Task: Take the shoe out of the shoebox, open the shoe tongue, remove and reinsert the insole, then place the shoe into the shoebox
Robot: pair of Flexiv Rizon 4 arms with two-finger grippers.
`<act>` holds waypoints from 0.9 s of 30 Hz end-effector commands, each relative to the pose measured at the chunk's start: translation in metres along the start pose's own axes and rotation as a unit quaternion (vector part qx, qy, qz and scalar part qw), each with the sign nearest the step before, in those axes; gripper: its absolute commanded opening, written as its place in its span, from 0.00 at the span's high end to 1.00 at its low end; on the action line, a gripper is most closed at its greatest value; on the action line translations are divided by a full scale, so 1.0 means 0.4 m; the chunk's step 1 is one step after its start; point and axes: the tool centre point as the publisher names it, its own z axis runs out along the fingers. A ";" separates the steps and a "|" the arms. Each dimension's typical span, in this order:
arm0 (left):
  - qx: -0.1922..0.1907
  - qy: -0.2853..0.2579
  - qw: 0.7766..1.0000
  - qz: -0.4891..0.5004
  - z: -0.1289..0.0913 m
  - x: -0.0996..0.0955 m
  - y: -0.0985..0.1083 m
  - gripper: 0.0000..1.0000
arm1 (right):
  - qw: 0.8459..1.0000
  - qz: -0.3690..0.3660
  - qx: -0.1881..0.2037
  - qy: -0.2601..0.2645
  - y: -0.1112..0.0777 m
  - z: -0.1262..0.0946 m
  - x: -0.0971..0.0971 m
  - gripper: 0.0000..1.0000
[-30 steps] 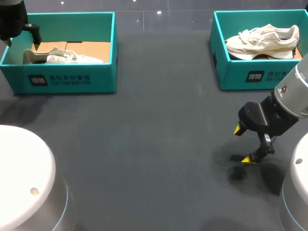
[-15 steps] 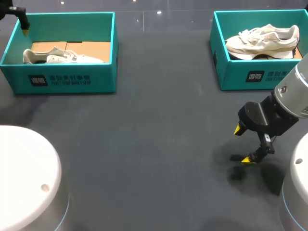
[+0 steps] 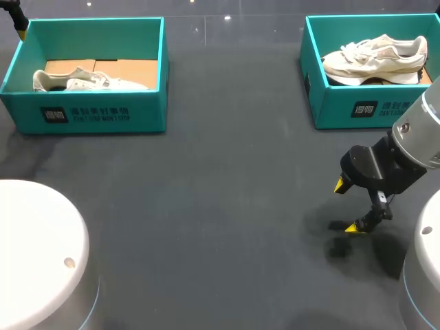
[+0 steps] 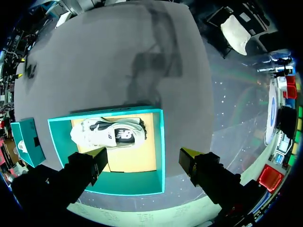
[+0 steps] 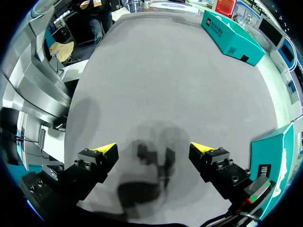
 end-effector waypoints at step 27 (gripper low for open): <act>-0.003 0.000 1.000 0.001 -0.004 0.003 -0.011 0.00 | 0.957 0.235 0.159 -0.059 -0.031 -0.295 -0.287 0.00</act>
